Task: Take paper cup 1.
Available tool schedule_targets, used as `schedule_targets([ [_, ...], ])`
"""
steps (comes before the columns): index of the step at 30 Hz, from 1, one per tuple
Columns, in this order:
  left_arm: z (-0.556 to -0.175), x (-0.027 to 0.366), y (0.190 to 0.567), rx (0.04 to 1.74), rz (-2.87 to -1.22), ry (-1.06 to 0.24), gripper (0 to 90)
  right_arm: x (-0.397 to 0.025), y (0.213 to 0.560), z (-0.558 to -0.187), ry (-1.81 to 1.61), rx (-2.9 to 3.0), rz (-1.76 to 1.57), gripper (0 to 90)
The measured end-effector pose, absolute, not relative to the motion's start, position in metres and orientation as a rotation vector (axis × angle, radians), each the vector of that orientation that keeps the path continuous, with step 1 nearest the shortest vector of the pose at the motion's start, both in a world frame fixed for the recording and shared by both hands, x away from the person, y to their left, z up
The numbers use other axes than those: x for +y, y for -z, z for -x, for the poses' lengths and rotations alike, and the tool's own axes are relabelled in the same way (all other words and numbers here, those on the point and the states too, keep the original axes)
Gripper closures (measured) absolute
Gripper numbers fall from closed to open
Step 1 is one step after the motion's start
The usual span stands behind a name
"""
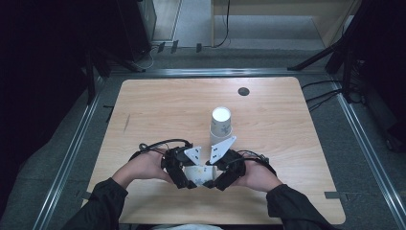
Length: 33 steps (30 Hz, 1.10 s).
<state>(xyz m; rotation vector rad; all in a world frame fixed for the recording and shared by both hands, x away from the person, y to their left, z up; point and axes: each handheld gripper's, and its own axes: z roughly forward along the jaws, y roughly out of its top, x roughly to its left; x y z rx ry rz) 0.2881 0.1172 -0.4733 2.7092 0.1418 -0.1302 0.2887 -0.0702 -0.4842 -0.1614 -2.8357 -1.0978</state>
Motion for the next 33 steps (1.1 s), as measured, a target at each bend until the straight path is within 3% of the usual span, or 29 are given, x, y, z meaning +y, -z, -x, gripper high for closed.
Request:
schedule_targets([
  [11, -0.289, 0.12, 0.475, 0.136, -2.695, 0.145, 26.9, -0.063, 0.485, -0.284, 1.063, -2.867, 0.13, 34.8],
  [14, -0.289, 0.123, 0.475, 0.112, -2.652, 0.113, 23.3, -0.063, 0.483, -0.283, 1.062, -2.887, 0.124, 34.8],
  [16, -0.289, 0.123, 0.475, 0.117, -2.643, 0.106, 16.1, -0.063, 0.482, -0.283, 1.065, -2.888, 0.11, 34.8],
  [20, -0.291, 0.126, 0.473, 0.146, -2.629, 0.096, 12.9, -0.066, 0.481, -0.283, 1.067, -2.903, 0.112, 34.7],
  [33, -0.296, 0.144, 0.463, 0.25, -2.494, 0.118, 12.9, -0.089, 0.468, -0.292, 1.225, -2.84, 0.181, 34.1],
])
